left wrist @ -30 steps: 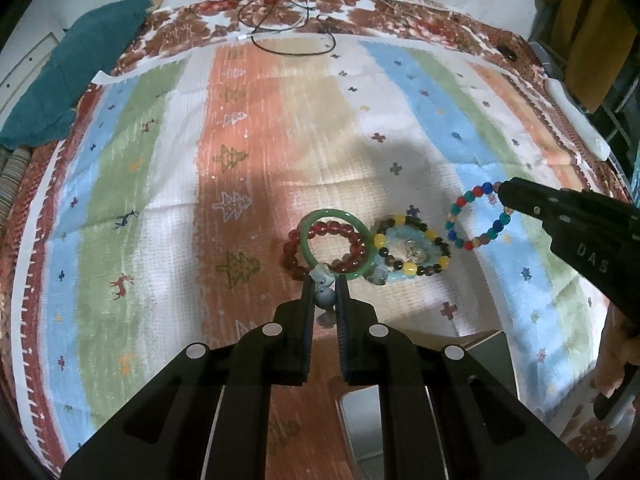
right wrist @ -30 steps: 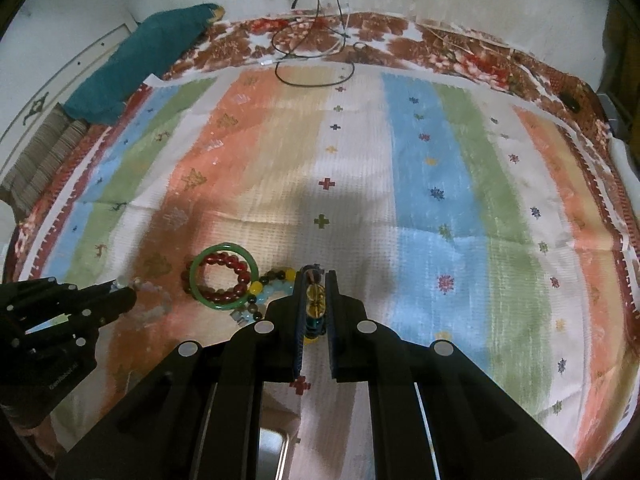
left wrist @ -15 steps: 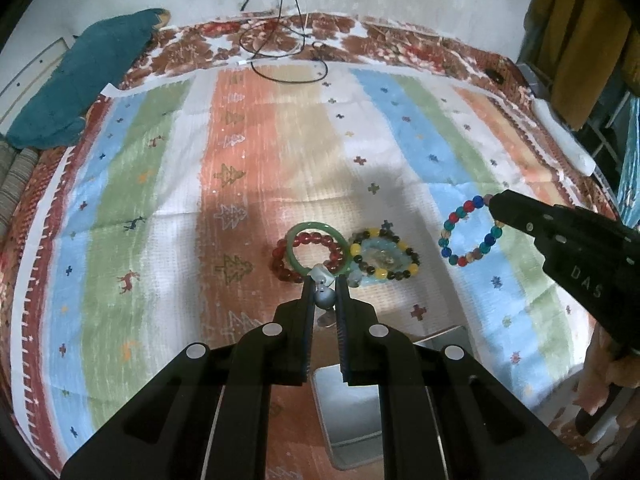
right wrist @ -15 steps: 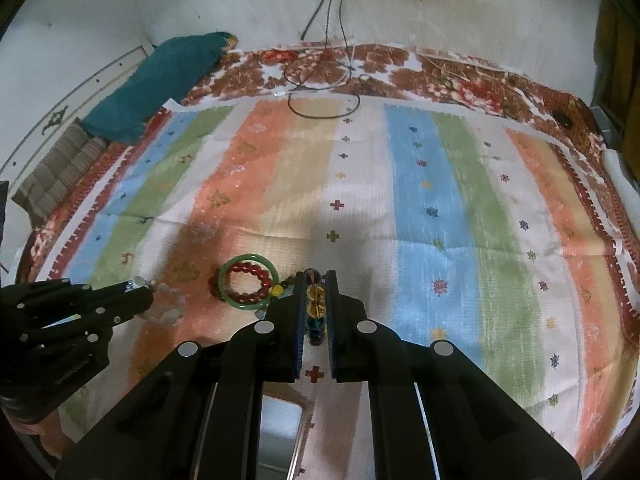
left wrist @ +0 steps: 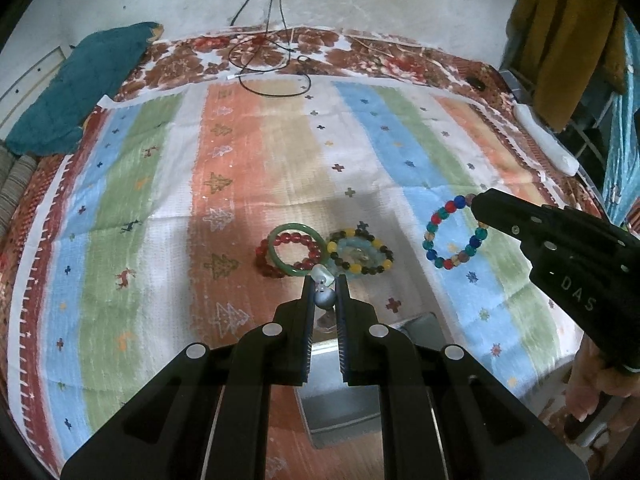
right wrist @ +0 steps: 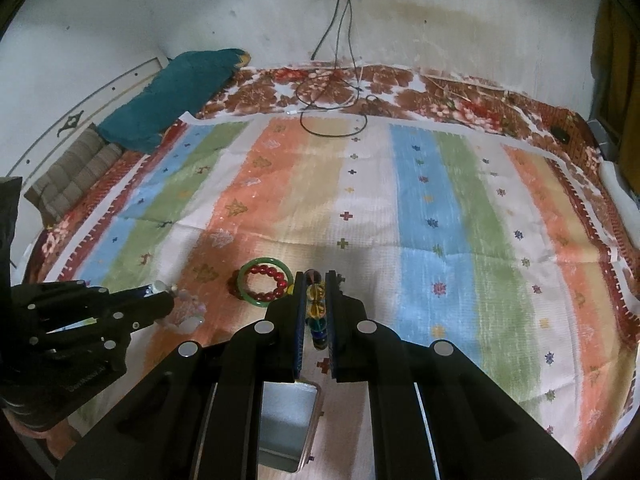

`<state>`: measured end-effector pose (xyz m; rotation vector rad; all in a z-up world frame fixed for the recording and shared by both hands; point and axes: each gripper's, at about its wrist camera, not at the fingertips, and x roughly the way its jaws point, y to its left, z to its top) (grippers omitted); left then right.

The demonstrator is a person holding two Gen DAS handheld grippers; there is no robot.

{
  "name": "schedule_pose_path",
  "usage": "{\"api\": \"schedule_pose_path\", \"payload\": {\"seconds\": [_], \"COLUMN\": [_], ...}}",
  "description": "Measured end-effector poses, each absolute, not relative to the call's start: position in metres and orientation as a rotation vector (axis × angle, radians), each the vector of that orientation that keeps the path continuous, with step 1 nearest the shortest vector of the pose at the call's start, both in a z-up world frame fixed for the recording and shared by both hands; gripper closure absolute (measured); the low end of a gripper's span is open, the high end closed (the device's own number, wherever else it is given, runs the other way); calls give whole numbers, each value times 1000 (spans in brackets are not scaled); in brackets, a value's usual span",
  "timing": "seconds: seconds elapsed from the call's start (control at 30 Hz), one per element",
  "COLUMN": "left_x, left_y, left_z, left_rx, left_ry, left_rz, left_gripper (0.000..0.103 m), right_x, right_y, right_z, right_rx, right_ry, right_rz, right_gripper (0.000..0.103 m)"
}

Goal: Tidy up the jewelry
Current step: 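Lift both bracelets and carry them over the silver tin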

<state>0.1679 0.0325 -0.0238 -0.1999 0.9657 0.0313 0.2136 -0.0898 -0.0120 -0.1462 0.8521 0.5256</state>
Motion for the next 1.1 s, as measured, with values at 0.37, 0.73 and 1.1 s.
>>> {"api": "schedule_pose_path", "payload": {"seconds": [0.37, 0.73, 1.1], "left_x": [149, 137, 116], "left_y": [22, 20, 11], "left_z": [-17, -16, -17], "left_rx": [-208, -217, -223], "left_ry": [938, 928, 919], "left_rz": [20, 13, -13], "left_gripper": [93, 93, 93], "right_x": [190, 170, 146], "right_y": [-95, -97, -99], "right_z": [-8, -10, -14], "right_rx": [-156, -163, -177], "right_ry": [832, 835, 836], "right_rz": [545, 563, 583], "right_gripper": [93, 93, 93]}}
